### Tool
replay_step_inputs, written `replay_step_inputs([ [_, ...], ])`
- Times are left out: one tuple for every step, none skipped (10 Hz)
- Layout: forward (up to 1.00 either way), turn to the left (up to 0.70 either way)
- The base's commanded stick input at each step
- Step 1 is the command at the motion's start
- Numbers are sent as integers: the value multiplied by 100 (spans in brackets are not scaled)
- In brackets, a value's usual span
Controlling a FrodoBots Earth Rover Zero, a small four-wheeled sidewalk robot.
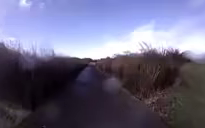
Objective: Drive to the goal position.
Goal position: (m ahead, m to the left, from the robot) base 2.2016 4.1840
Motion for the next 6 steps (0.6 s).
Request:
replay_step_inputs([
  [70,0],
  [70,0],
  [70,0],
  [70,0],
  [70,0],
  [70,0],
])
